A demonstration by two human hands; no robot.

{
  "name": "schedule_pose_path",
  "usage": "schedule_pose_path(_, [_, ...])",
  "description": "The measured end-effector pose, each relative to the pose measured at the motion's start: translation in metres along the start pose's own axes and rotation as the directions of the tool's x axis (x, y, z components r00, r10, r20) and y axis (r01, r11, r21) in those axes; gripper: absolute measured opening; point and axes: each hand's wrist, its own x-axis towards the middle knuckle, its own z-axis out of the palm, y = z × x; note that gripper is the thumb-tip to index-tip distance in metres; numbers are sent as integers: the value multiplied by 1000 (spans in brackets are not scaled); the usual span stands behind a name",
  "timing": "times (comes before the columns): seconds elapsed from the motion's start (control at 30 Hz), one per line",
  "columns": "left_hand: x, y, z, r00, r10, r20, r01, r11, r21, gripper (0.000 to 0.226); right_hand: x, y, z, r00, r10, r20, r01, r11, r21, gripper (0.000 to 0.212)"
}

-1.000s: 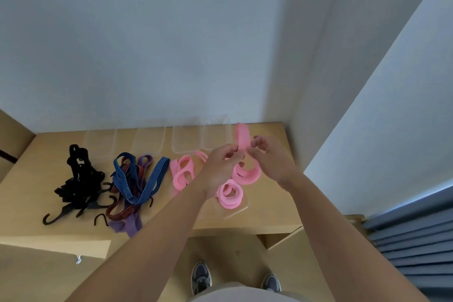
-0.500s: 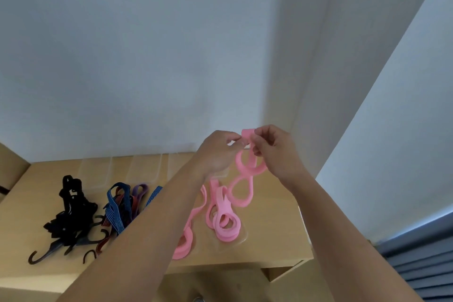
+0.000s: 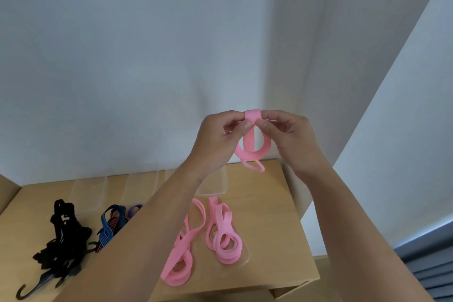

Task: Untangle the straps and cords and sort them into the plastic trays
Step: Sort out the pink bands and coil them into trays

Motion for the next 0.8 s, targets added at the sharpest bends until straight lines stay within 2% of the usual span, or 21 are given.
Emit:
schedule_pose_path(0.13, [9,4,-8,1000,-13,-6,13,1000,19,16,8,1,4,1000,-14,-4,14,1000,17,18])
schedule_pose_path(0.4, [17,10,-25,994,-89,-67,68,961,-270,22,24,-4,21,1000,-15,-25,17,995,94,14])
schedule_pose_path(0.57, [23,12,-31,986,-128,-107,84,934,-347,22,31,-4,23,999,-16,-40,20,992,122,7])
schedule_pose_path(0.7, [28,13,-31,988,-115,-105,72,935,-348,11,38,-4,20,998,-20,57,17,998,63,13])
schedule_pose_path(0.8, [31,13,-31,991,-98,-94,56,926,-374,19,44,-6,18,994,-44,100,39,998,51,20])
